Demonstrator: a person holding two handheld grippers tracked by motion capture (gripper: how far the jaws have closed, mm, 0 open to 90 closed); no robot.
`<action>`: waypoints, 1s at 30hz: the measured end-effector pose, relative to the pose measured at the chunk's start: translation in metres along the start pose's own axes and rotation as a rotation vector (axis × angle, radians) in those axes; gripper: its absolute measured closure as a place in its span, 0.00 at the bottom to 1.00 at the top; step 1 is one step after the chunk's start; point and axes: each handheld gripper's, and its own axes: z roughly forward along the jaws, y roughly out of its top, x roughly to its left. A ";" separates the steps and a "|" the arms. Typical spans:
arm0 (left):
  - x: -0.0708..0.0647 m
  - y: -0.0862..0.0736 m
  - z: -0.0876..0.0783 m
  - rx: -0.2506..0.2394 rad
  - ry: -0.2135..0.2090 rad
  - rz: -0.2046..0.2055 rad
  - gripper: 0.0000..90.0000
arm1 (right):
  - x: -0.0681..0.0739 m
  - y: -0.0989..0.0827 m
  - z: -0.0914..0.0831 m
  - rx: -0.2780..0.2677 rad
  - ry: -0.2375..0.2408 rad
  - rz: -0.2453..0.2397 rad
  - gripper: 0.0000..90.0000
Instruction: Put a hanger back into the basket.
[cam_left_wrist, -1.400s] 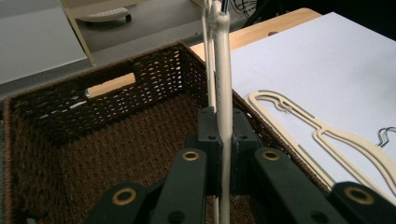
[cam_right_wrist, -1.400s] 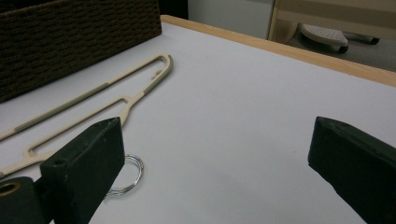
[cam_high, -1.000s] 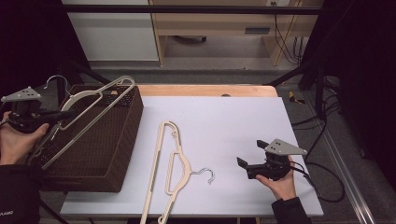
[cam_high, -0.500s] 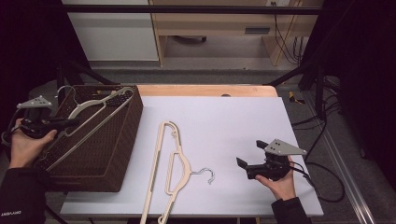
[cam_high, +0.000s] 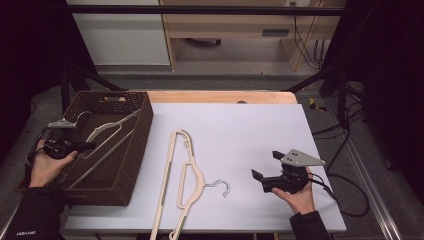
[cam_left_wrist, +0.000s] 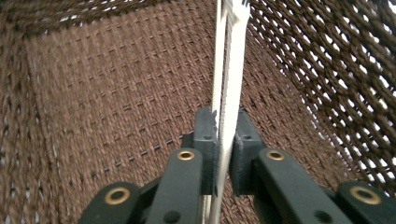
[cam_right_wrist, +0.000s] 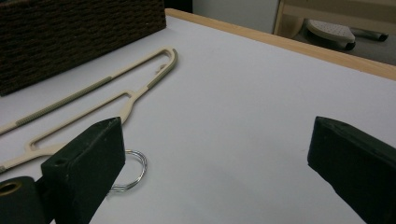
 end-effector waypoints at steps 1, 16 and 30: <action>0.000 0.000 -0.001 -0.001 0.005 -0.003 0.88 | 0.000 0.000 0.000 0.000 0.001 0.000 0.05; -0.020 -0.004 -0.034 -0.066 0.150 -0.048 0.54 | -0.002 0.003 -0.002 -0.028 0.013 0.011 0.05; -0.090 -0.007 -0.057 -0.320 0.056 0.080 0.31 | -0.001 0.006 -0.004 -0.055 0.031 0.008 0.05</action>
